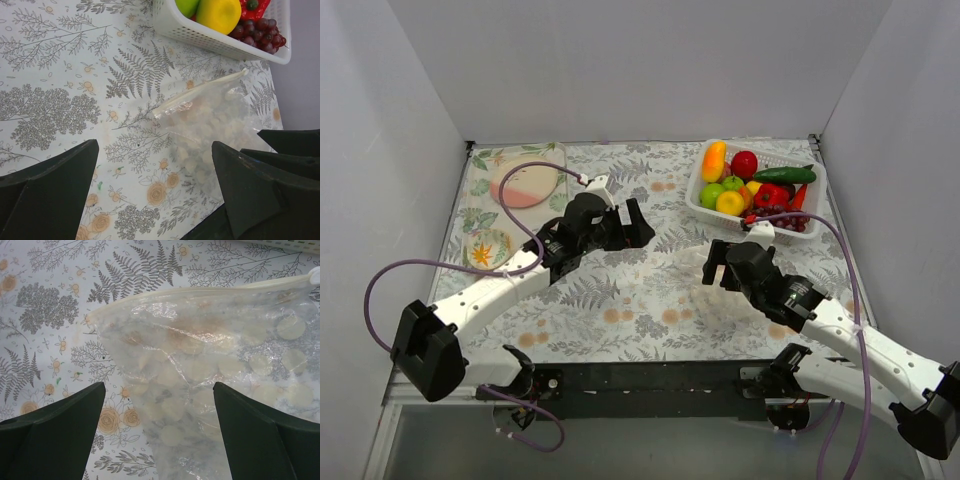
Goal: Place the food in the zip-top bag and seal the zipper
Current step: Adjust the zipper food storage bag at the center of the board.
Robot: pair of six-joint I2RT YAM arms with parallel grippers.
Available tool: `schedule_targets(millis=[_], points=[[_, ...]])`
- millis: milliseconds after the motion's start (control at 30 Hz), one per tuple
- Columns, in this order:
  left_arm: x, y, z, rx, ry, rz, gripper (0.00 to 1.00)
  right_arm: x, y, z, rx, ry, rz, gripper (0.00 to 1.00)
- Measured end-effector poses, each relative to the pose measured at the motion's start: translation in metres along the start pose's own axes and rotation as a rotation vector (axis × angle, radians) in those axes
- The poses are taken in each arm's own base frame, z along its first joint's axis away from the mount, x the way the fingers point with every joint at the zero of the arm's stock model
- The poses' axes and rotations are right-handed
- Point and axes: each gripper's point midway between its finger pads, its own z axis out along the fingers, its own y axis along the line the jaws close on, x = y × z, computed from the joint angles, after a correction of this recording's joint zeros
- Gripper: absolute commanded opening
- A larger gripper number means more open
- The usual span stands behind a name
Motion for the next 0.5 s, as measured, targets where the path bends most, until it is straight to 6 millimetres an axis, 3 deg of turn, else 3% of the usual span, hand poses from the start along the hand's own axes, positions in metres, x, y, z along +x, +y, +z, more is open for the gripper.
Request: schedule_targets(millis=[133,500], points=[[0.011,-0.002,0.018,0.023,0.041,-0.01,0.98,0.001,-0.002,0.001,0.011,0.003,0.003,0.99],[0.064,-0.004,0.118,0.107,0.185,-0.077,0.96,0.005,0.0,-0.002,0.0,0.02,0.024,0.98]])
